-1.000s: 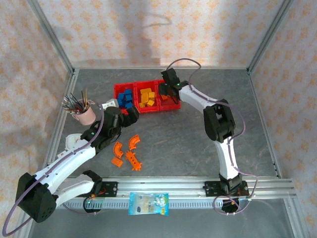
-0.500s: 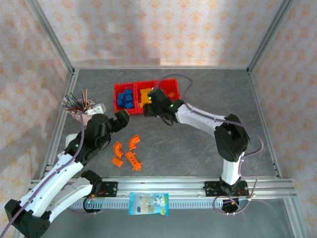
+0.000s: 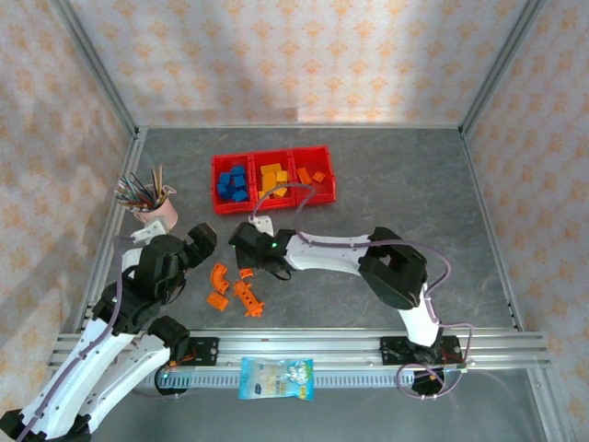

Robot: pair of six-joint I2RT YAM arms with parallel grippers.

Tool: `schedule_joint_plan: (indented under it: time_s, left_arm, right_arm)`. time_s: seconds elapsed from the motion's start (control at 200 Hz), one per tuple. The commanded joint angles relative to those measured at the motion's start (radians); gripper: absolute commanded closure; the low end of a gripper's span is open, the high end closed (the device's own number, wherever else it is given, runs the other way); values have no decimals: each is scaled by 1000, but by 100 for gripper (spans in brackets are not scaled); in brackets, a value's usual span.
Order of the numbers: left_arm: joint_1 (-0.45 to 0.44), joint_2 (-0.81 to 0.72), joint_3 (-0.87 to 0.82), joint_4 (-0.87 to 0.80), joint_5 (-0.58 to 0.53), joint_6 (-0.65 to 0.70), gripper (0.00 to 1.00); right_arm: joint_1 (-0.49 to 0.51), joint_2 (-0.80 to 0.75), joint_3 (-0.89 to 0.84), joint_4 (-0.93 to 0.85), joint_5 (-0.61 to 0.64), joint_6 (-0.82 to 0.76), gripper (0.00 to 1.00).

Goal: Sort the legos into containers by color
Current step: Pick up the lego from the center of the table.

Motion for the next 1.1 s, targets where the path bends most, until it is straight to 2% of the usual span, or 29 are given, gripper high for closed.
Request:
schedule_joint_plan:
  time_s: [0.0,0.29,0.586,0.711,0.856,1.091]
  left_arm:
    - [8,-25,-17,-72,-32,-31,1]
    - [8,-40,-29,-80,-27,-38,1]
    - [8,-55,-39,-80,-27,-44,1]
    - [8,-52,-36,-74,-23,-42,1]
    - [8,-43,-39,-50,-8,-35,1]
    - [8,0,-32,25,24,-7,1]
  right_arm:
    - [35,32,48,-34,59,47,20]
    - [78,99,97,-53,66,25,24]
    - [80,149,119,-70,48,4,43]
    - [81,150,119,-73,50,0,55]
    - [79,116,103,-55,69,-19,66]
    - [21,-56,2,-23,106,-40,68]
